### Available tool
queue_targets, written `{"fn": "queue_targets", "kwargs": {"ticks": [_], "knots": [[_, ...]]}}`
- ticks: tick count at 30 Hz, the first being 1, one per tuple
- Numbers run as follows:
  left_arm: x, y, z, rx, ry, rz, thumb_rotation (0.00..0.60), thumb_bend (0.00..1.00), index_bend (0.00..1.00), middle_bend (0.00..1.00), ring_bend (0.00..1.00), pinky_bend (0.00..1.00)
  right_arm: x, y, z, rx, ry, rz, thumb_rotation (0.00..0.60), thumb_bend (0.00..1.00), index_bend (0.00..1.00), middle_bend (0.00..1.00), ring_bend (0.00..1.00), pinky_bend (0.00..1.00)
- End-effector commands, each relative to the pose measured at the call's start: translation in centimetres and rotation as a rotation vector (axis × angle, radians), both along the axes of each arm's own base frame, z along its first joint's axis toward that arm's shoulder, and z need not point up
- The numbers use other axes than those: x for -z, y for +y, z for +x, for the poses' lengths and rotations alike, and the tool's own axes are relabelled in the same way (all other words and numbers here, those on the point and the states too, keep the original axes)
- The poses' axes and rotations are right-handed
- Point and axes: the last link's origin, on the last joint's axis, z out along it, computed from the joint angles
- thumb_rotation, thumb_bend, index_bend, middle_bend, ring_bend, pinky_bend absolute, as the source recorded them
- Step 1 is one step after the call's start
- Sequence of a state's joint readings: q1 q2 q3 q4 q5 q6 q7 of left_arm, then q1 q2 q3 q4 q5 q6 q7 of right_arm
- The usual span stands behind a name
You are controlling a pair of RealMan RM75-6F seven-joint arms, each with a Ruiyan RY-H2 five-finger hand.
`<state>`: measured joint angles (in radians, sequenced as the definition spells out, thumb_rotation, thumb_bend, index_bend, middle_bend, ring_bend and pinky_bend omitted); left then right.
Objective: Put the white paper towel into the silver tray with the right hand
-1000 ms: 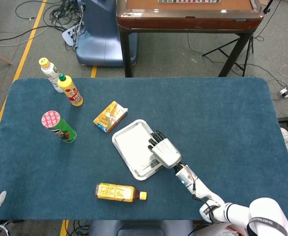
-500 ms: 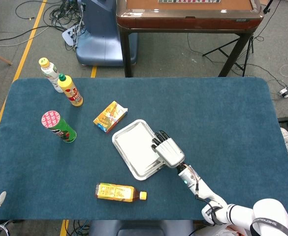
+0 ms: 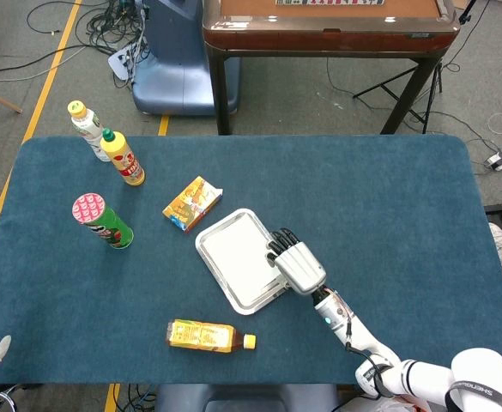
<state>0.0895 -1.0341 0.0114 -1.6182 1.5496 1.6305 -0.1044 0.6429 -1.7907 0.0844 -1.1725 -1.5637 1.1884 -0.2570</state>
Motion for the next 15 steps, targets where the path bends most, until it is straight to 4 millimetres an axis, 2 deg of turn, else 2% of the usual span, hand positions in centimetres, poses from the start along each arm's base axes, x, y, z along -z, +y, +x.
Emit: {"fn": "queue_targets", "kwargs": {"ticks": [1, 10, 15], "knots": [[0.0, -0.1, 0.0, -0.001, 0.0, -0.001, 0.6, 0.27, 0.0, 0.0, 0.0, 0.0, -0.2, 0.2, -0.4, 0.007, 0.013, 0.004, 0.6, 0.0, 0.53, 0.32, 0.16, 0.18], [-0.1, -0.1, 0.1, 0.008, 0.002, 0.002, 0.6, 0.27, 0.0, 0.0, 0.0, 0.0, -1.4, 0.3, -0.9, 0.027, 0.014, -0.012, 0.6, 0.0, 0.51, 0.31, 0.15, 0.17], [-0.3, -0.2, 0.2, 0.012, 0.005, 0.01, 0.6, 0.27, 0.0, 0.0, 0.0, 0.0, -3.4, 0.4, -0.9, 0.022, 0.014, -0.07, 0.6, 0.0, 0.51, 0.31, 0.15, 0.17]]}}
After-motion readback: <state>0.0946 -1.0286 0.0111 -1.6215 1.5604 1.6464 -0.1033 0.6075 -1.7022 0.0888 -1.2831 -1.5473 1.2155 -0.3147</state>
